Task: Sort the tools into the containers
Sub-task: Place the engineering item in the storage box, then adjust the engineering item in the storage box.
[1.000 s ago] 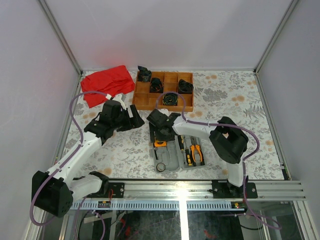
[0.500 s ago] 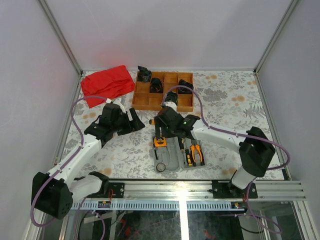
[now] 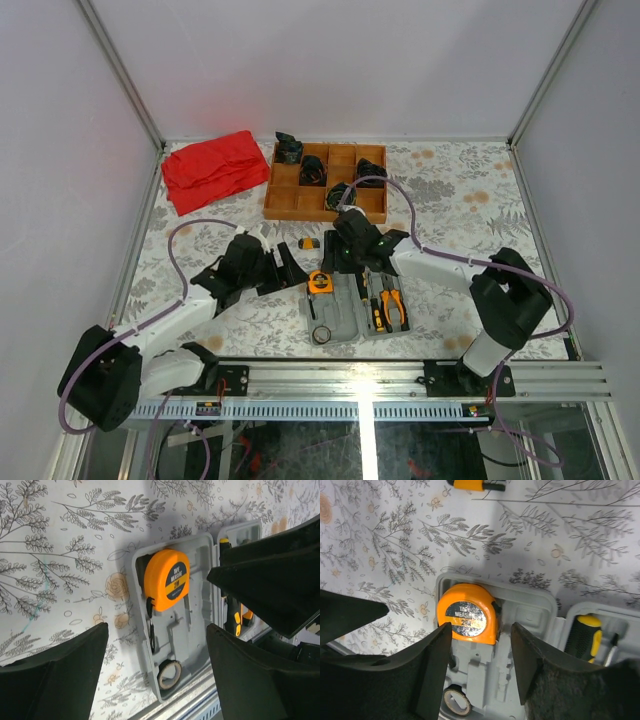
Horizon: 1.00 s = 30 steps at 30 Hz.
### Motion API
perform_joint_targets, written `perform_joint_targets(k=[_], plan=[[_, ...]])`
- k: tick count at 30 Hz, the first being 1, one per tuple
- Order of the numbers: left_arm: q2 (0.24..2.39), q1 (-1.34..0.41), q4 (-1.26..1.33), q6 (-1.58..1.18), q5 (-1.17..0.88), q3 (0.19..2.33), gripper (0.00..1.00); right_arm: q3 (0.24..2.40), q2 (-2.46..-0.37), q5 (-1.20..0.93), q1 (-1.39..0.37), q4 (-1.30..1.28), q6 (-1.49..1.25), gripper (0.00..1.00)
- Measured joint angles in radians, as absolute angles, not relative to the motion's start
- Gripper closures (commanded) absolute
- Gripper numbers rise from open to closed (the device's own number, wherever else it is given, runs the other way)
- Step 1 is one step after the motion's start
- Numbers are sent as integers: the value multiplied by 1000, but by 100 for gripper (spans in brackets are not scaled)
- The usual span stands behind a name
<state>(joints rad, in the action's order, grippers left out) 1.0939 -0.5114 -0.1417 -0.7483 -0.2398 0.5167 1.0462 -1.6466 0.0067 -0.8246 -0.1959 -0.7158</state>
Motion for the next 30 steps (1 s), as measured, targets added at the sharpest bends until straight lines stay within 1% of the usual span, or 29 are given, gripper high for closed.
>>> perform_joint_targets(k=[4,9,19,30], plan=[[1133,-516,-55,-769,-239,486,24,1046,-1686,-41,-823,-168,-718,47],[1201,-516,9,-774,-223,485,28,1046,-1718,-70,-823,-155,-719,49],[1321,-516,134,-787,-228,476,35,1046,-1740,-73,-823,-145,-718,55],[1372,-517,203,-796,-250,460,50,1052,-1771,-74,-823,-149,-718,59]])
